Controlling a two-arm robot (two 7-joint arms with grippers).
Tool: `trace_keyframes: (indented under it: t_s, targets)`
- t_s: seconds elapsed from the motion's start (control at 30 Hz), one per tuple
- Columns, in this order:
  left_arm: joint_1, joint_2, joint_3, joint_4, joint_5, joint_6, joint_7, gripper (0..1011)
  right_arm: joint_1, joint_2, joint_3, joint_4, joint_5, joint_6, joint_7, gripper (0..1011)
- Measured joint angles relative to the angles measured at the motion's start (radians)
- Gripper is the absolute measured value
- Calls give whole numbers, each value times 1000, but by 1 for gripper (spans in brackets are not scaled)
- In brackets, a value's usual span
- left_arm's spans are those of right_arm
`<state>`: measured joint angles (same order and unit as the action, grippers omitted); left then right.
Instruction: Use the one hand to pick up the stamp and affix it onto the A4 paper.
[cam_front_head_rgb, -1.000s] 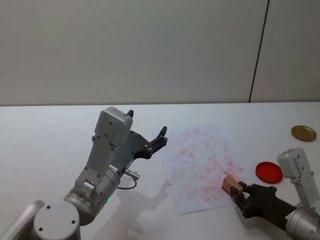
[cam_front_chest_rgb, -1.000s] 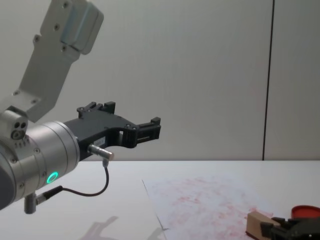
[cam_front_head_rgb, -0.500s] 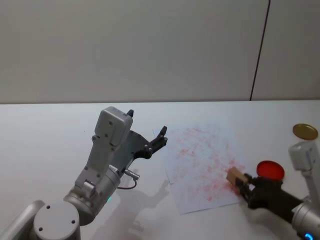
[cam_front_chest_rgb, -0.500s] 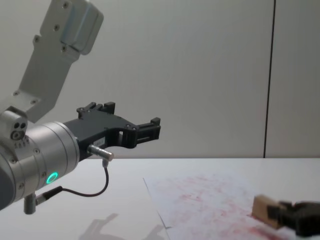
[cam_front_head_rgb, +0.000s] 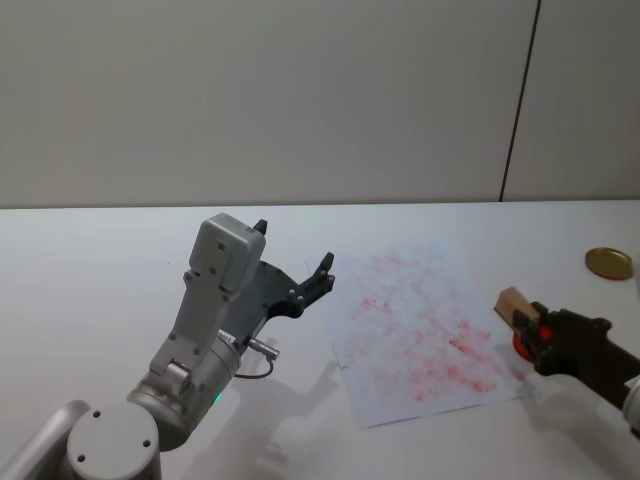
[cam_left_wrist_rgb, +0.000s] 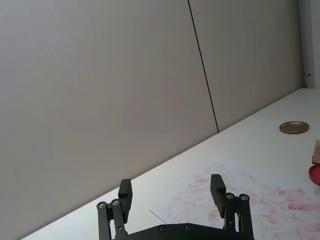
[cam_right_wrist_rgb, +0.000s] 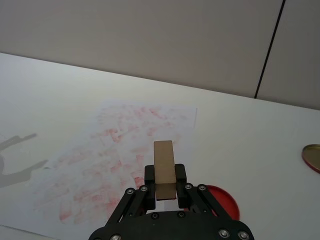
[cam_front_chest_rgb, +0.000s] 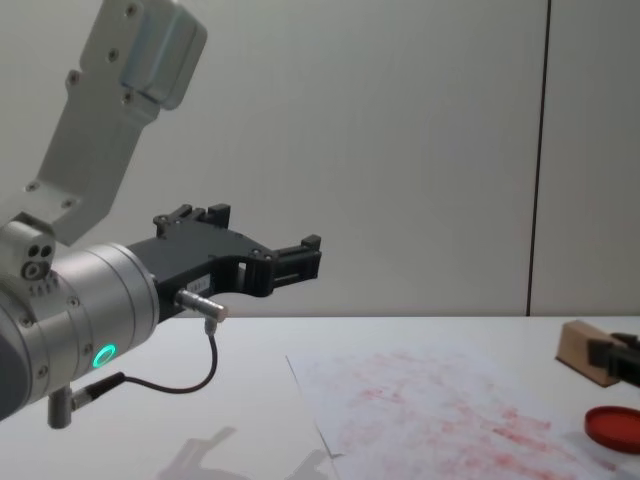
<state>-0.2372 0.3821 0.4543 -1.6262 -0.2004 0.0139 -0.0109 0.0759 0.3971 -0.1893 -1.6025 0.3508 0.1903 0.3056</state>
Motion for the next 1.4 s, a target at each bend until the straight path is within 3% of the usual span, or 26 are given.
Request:
trace_keyframes:
  t_s: [0.43,1.4]
  targets:
    - [0,0,0,0,0,0,0,993,11,23,21,32,-27,-2,-14,216]
    - [0,0,0,0,0,0,0,993,62,4,10,149,-68,18,-6,216]
